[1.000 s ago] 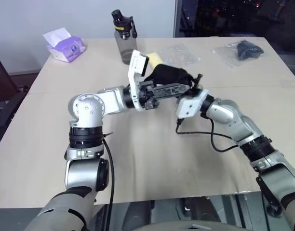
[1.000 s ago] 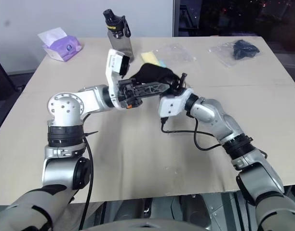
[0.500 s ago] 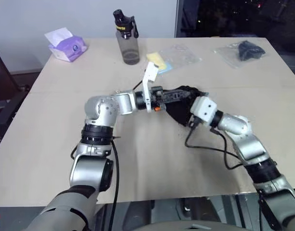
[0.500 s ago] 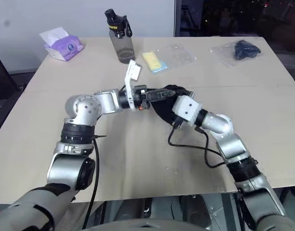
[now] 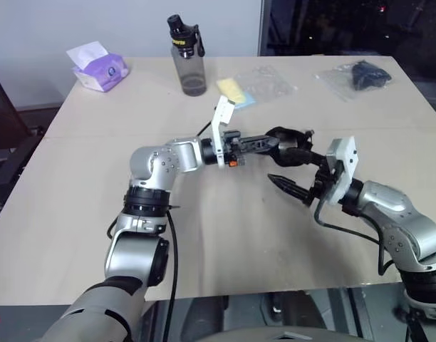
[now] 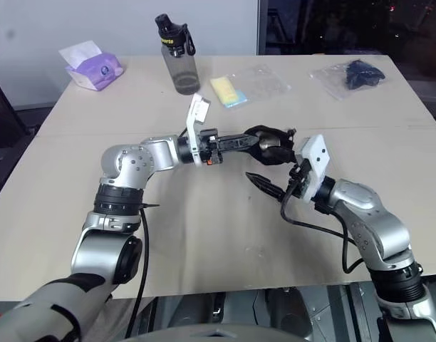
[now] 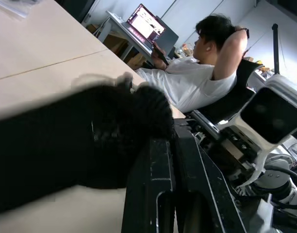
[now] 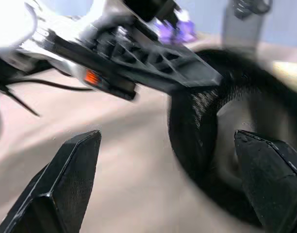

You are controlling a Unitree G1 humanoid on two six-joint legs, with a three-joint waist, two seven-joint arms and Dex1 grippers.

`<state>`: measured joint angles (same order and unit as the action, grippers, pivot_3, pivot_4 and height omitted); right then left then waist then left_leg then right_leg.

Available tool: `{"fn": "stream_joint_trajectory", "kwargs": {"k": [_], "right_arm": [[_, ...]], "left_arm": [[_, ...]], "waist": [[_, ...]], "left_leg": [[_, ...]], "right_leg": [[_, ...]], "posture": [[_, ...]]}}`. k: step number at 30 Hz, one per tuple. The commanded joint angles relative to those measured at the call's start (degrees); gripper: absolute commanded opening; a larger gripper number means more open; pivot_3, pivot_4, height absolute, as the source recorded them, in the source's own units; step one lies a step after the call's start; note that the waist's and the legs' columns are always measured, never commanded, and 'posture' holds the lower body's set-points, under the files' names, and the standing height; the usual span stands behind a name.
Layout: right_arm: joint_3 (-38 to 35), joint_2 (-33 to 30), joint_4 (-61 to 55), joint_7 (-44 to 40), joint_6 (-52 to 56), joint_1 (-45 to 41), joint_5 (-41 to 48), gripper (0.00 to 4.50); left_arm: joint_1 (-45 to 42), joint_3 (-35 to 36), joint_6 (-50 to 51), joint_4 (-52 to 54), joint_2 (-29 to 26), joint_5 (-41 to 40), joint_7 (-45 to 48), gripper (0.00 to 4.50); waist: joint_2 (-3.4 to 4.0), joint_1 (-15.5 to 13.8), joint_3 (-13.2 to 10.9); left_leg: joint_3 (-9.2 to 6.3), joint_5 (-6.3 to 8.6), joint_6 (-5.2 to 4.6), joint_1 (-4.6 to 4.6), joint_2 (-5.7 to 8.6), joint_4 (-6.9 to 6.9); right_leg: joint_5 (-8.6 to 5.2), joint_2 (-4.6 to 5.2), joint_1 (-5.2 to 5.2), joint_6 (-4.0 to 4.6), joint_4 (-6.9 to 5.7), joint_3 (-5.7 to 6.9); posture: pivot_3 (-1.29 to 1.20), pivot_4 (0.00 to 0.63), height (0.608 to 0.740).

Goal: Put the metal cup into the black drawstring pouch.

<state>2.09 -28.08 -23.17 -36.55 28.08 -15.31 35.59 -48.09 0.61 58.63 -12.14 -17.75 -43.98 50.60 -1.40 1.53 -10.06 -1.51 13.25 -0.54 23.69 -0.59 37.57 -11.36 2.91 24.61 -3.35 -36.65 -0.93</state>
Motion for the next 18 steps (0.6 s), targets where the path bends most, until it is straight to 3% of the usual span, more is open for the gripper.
{"fn": "stream_joint_trajectory", "kwargs": {"k": [1, 7, 11, 18], "right_arm": [[-6.2, -1.2, -1.2, -1.1, -1.4, -0.2, 2.4, 4.46], [-11.0, -6.2, 3.2, -4.4, -4.1, 0.5, -1.3, 4.46], [-6.3, -12.4, 7.0, -9.6, -11.4, 3.7, -11.3, 4.46], [2.6, -7.3, 19.4, -4.0, -21.5, -0.5, -26.4, 4.46]], "left_arm": [[-0.5, 2.1, -0.3, 2.0, -0.2, -1.1, -0.1, 0.00], [-0.3, 2.1, -0.5, 1.7, -0.4, -0.6, 0.3, 0.00], [-0.3, 1.9, -0.4, 1.6, -0.7, -0.4, 0.7, 0.00], [0.1, 1.4, 0.2, 2.3, -0.3, -0.7, 0.6, 0.00]], "waist": [[0.00, -0.2, 0.0], [0.00, -0.8, 0.0], [0.02, -0.8, 0.0], [0.02, -0.4, 0.0]], "left_leg": [[0.00, 0.00, 0.00, 0.02, 0.00, 0.00], [0.02, 0.00, 0.00, 0.00, 0.01, 0.00], [0.04, 0.00, 0.00, 0.02, 0.00, 0.03], [0.11, 0.00, 0.00, -0.08, -0.01, 0.04]], "right_leg": [[0.00, 0.00, 0.00, 0.00, 0.02, 0.01], [0.00, 0.01, -0.01, 0.00, 0.02, 0.01], [0.00, 0.00, -0.01, 0.00, 0.04, 0.00], [0.00, -0.04, -0.01, 0.00, -0.05, -0.09]], "posture": [[0.00, 0.150, 0.740], [0.00, 0.150, 0.740], [0.00, 0.150, 0.740], [0.00, 0.150, 0.740]]}}
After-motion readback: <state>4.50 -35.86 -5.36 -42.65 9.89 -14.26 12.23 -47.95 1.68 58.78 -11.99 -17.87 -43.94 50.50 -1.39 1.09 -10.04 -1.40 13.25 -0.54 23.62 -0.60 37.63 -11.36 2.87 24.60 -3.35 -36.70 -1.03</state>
